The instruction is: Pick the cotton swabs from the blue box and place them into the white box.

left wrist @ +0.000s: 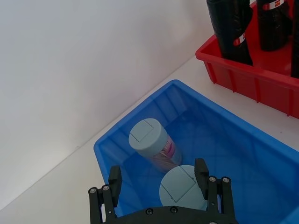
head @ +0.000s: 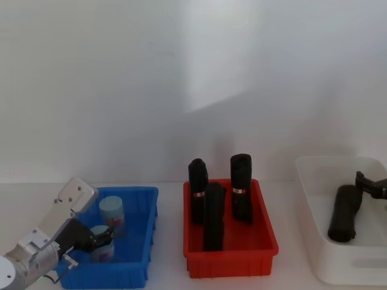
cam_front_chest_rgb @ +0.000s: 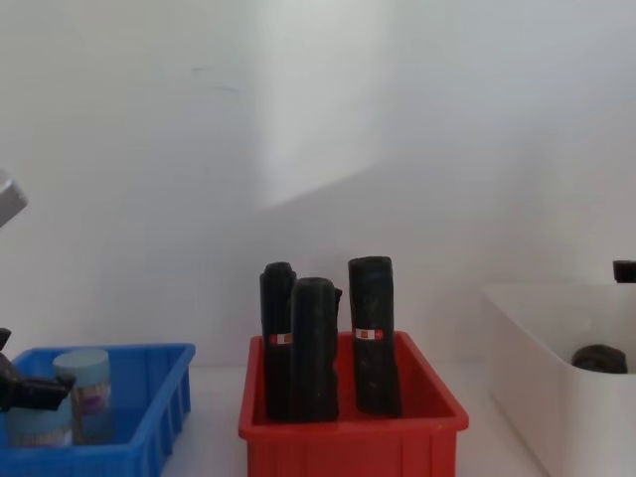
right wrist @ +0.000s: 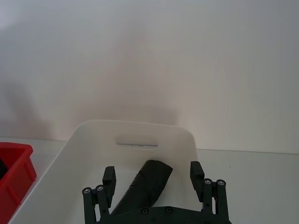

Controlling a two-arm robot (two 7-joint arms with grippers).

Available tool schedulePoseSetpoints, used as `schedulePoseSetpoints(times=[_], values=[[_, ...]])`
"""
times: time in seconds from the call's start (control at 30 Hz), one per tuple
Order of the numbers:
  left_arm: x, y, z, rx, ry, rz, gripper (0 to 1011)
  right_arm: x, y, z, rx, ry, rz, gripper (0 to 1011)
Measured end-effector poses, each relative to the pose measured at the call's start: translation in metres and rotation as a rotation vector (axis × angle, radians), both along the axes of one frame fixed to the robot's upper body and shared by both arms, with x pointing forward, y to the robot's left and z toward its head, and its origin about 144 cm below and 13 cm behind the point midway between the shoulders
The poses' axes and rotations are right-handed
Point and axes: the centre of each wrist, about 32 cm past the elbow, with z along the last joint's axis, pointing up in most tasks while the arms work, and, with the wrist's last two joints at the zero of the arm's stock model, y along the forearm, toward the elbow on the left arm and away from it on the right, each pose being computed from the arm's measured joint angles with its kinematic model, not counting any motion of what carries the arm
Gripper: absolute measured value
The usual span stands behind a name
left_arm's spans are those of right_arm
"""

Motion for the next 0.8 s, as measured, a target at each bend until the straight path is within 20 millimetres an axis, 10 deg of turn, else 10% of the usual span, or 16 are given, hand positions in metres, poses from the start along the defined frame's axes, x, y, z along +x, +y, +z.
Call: schedulePoseSetpoints(times=[0.8], values=[[-0.0002, 0.0030, -0.0083, -0.014, 0.015, 0.013, 1004, 0.0000, 0.0000, 0.0000, 0.000, 0.000, 0.000, 1002]])
